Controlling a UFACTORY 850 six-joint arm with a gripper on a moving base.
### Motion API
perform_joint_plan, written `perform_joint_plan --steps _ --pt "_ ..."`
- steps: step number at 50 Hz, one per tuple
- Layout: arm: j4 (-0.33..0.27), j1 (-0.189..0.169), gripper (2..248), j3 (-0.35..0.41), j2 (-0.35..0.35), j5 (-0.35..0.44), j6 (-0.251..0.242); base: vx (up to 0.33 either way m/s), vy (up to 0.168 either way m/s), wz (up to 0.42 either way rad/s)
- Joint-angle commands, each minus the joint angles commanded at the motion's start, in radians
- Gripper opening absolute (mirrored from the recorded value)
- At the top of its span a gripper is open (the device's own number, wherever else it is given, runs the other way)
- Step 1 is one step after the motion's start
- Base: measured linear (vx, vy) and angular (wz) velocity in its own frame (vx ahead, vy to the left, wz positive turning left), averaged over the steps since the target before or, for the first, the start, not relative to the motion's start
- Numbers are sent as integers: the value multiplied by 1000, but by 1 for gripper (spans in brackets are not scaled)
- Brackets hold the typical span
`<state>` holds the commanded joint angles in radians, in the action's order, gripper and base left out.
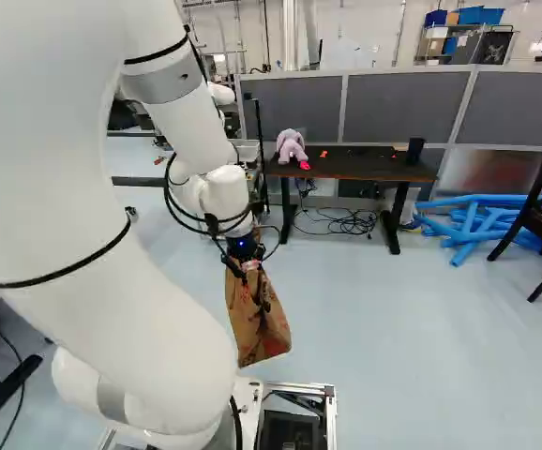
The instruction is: Pick up the bag on the ground and place it on the table
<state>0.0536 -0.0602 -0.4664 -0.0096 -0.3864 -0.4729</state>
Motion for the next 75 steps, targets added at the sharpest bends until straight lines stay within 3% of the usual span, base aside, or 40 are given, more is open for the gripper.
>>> perform_joint_plan --steps 23,75 --pt "113 -1 21 -36 64 -95 0 0 0 0" --pt "156 -7 21 -126 185 -270 0 0 0 0"
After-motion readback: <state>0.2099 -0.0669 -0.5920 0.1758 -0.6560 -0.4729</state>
